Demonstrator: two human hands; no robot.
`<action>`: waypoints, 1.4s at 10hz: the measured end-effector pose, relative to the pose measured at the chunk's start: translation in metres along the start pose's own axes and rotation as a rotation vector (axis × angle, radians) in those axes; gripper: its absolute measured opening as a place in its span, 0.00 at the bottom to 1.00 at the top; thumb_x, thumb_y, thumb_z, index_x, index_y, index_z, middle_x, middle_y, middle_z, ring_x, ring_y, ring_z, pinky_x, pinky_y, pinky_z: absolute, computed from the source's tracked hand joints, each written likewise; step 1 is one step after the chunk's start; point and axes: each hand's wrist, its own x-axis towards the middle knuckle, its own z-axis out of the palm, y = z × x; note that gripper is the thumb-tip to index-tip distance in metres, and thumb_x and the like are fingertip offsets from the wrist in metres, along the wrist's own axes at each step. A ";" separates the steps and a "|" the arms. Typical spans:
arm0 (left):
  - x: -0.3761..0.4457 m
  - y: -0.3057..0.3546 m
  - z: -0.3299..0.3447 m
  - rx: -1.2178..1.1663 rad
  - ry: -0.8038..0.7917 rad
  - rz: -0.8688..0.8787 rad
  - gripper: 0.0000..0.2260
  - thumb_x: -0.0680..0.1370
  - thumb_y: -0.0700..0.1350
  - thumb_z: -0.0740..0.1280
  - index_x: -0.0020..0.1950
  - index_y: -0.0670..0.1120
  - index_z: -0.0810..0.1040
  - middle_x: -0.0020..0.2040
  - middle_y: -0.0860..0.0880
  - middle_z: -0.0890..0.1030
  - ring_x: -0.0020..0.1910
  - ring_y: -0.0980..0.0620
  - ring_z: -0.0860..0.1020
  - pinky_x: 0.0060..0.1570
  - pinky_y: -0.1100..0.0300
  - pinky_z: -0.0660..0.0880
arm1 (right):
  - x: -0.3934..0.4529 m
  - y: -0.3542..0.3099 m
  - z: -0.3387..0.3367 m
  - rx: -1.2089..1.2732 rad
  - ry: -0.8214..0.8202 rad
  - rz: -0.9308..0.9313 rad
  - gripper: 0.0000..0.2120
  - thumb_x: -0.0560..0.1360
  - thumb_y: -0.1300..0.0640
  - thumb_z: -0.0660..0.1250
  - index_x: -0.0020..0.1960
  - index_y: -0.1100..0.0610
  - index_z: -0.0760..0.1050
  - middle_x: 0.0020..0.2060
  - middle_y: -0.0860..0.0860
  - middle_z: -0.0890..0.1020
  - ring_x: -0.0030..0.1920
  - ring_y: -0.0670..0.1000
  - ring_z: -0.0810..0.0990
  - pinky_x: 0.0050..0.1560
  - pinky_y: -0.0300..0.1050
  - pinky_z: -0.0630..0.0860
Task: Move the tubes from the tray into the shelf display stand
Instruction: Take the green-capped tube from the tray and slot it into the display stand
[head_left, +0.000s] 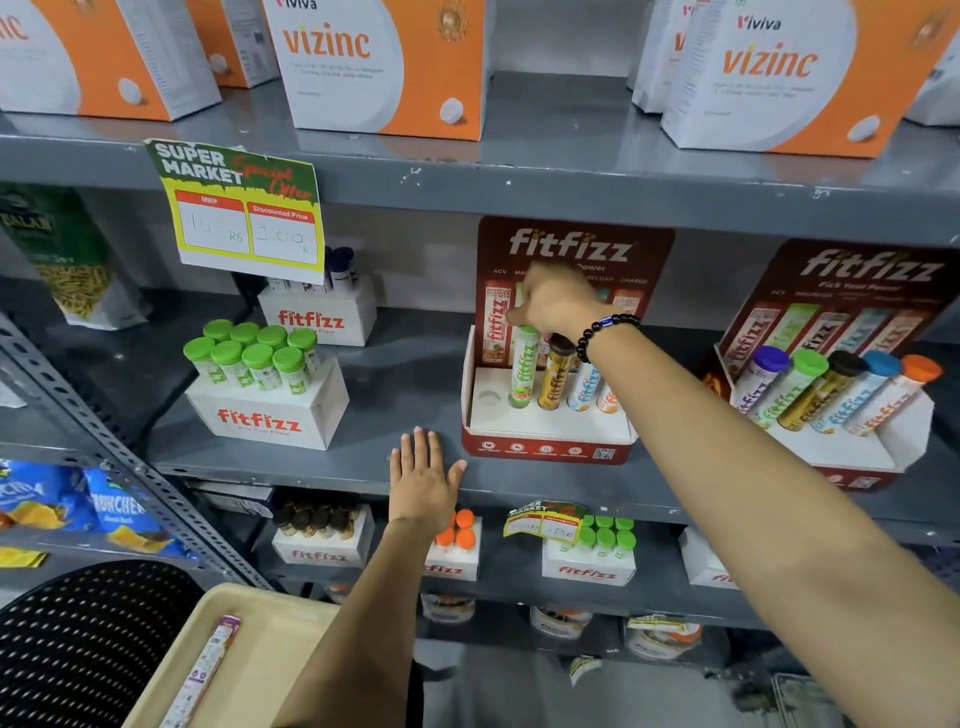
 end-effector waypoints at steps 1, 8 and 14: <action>0.000 0.000 0.001 0.007 0.001 -0.004 0.29 0.79 0.59 0.39 0.75 0.43 0.40 0.77 0.42 0.42 0.75 0.43 0.40 0.73 0.49 0.39 | 0.000 0.000 -0.002 0.006 -0.016 0.015 0.14 0.72 0.50 0.71 0.38 0.57 0.71 0.30 0.51 0.73 0.30 0.49 0.72 0.26 0.40 0.64; 0.004 -0.002 0.005 0.029 -0.008 -0.004 0.30 0.79 0.59 0.38 0.75 0.44 0.39 0.77 0.42 0.42 0.75 0.43 0.40 0.71 0.50 0.38 | -0.010 -0.001 0.012 0.052 -0.018 0.023 0.17 0.68 0.51 0.74 0.33 0.57 0.69 0.28 0.50 0.72 0.37 0.53 0.77 0.33 0.40 0.70; 0.006 -0.004 0.005 -0.002 -0.008 0.015 0.30 0.79 0.60 0.40 0.75 0.43 0.40 0.77 0.42 0.43 0.75 0.42 0.40 0.72 0.49 0.39 | -0.013 -0.007 0.006 -0.155 0.096 -0.010 0.17 0.72 0.47 0.70 0.52 0.60 0.77 0.45 0.55 0.79 0.43 0.56 0.76 0.40 0.45 0.72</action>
